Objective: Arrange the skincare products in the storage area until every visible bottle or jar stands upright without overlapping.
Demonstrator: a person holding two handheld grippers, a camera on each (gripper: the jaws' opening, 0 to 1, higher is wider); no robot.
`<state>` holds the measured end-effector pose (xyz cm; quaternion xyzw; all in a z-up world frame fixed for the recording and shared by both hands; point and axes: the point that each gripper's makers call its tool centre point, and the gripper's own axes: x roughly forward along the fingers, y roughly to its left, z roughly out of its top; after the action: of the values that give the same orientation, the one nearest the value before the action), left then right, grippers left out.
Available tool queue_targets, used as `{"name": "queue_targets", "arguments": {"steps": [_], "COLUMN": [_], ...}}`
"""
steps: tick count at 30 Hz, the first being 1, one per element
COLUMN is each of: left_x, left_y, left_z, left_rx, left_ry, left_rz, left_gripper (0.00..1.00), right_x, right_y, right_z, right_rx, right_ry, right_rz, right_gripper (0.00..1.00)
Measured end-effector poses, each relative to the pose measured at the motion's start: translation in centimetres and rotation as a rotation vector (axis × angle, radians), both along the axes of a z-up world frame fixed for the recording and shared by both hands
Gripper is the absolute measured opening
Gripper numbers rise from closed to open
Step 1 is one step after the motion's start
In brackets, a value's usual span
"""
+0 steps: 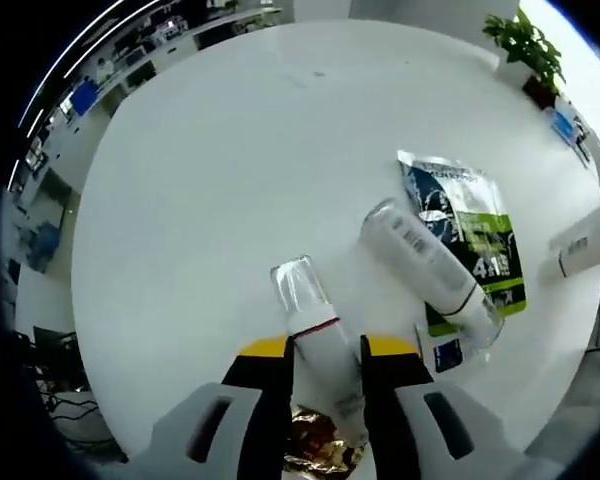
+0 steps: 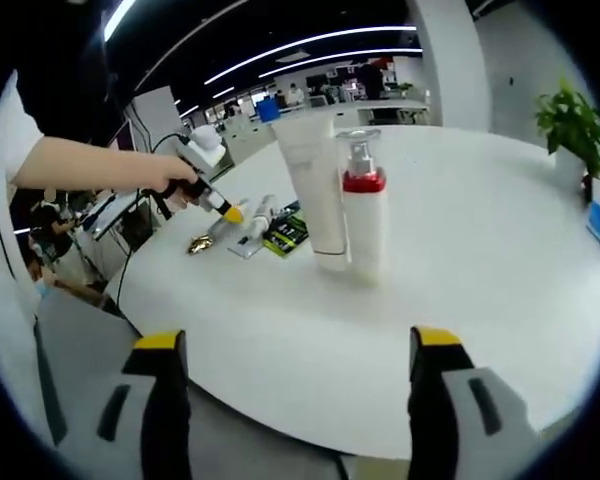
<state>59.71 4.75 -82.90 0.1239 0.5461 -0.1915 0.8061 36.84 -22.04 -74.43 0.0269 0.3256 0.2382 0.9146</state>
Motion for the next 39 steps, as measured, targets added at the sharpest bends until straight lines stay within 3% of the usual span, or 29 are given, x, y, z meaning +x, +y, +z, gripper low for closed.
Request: {"name": "queue_targets", "arguments": {"steps": [2, 14, 25, 39], "left_x": [0.3, 0.3, -0.9, -2.2], "left_y": [-0.3, -0.1, 0.6, 0.5], "left_z": [0.2, 0.4, 0.8, 3.0], "left_rx": [-0.027, -0.070, -0.134, -0.255], "left_ry": [-0.027, -0.004, 0.011, -0.010], "left_rz": [-0.031, 0.039, 0.095, 0.150], "left_gripper": [0.17, 0.16, 0.16, 0.16], "right_x": [0.0, 0.0, -0.1, -0.2], "right_y": [0.0, 0.0, 0.1, 0.6], "right_z": [0.0, -0.1, 0.0, -0.1], "right_rx": [0.000, -0.003, -0.006, -0.011], "right_ry": [0.002, 0.004, 0.003, 0.005], "right_rz": [0.000, -0.001, 0.009, 0.032], "right_gripper": [0.92, 0.91, 0.91, 0.89]}}
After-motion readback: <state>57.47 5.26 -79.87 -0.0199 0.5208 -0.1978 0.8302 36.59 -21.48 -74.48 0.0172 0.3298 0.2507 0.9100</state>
